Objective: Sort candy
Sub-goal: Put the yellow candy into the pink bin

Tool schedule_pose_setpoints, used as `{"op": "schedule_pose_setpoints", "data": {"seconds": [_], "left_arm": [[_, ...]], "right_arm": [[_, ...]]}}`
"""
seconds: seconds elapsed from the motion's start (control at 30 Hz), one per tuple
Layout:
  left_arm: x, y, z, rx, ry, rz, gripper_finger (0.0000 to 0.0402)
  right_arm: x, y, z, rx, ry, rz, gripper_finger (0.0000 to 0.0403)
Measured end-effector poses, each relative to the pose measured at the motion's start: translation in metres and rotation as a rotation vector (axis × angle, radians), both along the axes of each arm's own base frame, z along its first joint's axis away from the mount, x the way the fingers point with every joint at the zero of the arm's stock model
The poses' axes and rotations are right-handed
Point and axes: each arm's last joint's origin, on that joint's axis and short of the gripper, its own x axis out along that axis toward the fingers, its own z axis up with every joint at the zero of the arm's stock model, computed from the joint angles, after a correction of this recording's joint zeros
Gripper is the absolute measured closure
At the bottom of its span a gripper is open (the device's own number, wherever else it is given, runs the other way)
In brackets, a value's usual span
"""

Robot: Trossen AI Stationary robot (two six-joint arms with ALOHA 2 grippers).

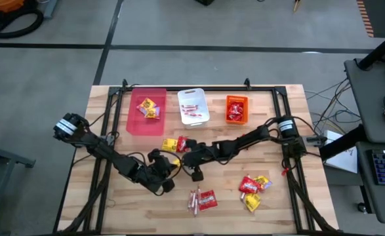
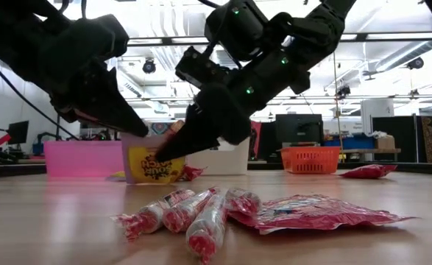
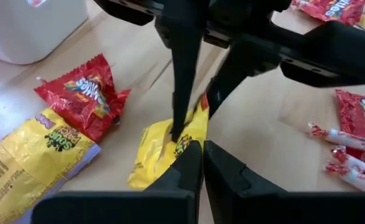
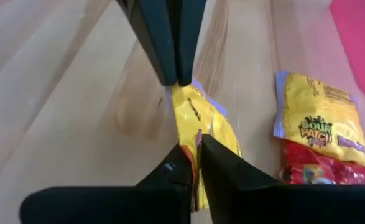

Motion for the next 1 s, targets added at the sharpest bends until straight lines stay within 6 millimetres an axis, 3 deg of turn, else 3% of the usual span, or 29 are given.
{"op": "schedule_pose_setpoints", "data": {"seconds": [0.2, 0.5, 0.77, 1.0], "left_arm": [[-0.001, 0.000, 0.019, 0.060, -0.022, -0.072, 0.0378], [-0.015, -0.001, 0.047, 0.213, -0.069, -0.171, 0.0281], [-0.010, -0.006, 0.041, 0.241, -0.093, -0.191, 0.0228], [-0.002, -0.009, 0.033, 0.281, -0.138, -0.124, 0.0232]], "right_arm": [[-0.011, 0.000, 0.019, 0.034, 0.067, 0.043, 0.0393], [-0.036, -0.002, 0.049, 0.064, 0.004, 0.044, 0.0394], [-0.051, -0.004, 0.062, 0.107, -0.218, 0.039, 0.0394], [-0.049, -0.003, 0.067, 0.092, -0.281, 0.053, 0.0394]]}}
